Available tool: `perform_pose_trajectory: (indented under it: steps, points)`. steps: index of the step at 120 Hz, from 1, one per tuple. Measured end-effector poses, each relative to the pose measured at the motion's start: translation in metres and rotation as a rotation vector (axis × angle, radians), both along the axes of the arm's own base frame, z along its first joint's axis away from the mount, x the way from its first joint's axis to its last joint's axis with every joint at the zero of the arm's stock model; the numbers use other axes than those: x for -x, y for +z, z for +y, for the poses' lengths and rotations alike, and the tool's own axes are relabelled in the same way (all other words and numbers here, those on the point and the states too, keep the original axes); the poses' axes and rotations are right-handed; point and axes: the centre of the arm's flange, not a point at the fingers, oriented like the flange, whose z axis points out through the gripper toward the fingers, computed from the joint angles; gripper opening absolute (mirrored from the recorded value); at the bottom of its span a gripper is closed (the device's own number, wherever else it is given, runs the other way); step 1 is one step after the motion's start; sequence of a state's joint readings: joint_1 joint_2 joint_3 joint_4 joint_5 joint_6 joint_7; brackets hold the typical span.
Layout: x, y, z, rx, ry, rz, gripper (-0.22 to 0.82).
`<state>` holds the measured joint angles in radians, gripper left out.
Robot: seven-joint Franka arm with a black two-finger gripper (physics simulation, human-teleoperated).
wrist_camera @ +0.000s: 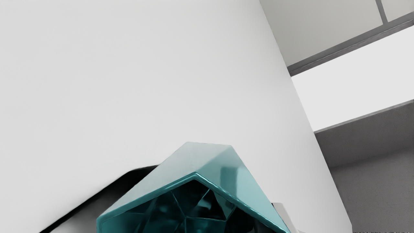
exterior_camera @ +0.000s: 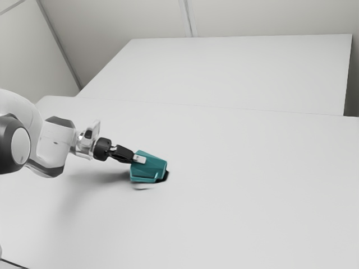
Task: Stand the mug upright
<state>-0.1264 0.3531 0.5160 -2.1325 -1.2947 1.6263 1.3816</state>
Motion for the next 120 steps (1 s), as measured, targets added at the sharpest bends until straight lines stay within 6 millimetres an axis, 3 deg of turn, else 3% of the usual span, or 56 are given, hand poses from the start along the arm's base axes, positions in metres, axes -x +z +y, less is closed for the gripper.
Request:
perform_pose_trajectory:
  steps: [32,53,69,92,120]
  points:
    - [-0.007,0.034,-0.020,0.024,-0.026,-0.059,-0.16]
    - [-0.008,0.084,-0.033,-0.005,-0.050,-0.124,-0.17]
    - [-0.007,0.115,-0.044,-0.122,-0.094,-0.131,-0.17]
    - [-0.008,0.121,-0.056,-0.343,-0.146,-0.068,-0.16]
    - [-0.017,0.153,-0.078,-0.670,-0.217,-0.076,-0.16]
